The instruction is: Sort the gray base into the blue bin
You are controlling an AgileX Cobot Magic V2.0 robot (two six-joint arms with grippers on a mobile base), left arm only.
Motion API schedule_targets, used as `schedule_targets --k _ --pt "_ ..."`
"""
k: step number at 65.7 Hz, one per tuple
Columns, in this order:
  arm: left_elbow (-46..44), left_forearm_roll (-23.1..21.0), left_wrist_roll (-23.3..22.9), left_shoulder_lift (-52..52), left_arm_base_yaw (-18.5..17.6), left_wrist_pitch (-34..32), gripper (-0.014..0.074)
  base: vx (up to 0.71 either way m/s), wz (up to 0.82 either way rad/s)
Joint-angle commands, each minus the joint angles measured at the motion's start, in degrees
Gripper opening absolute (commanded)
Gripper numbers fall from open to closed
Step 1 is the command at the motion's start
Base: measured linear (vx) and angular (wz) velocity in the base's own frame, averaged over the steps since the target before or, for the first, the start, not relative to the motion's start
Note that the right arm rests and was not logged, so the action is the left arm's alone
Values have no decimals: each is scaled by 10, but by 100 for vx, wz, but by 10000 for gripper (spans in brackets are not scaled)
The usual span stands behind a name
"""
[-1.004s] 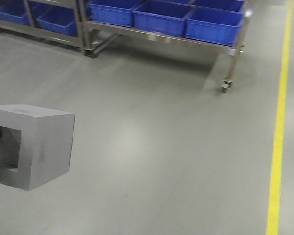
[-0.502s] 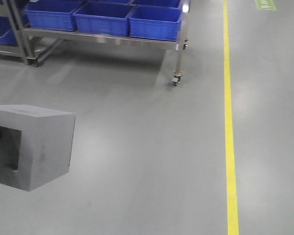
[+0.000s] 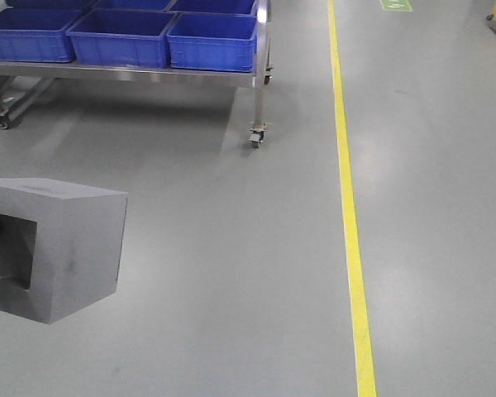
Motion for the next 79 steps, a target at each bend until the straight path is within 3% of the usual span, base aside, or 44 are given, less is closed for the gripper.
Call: schedule_targets --k 1,79 --pt "-16 -4 -3 -2 -1 -63 3 14 -16" --pt "-16 -4 -3 -2 -1 -63 3 29 -2"
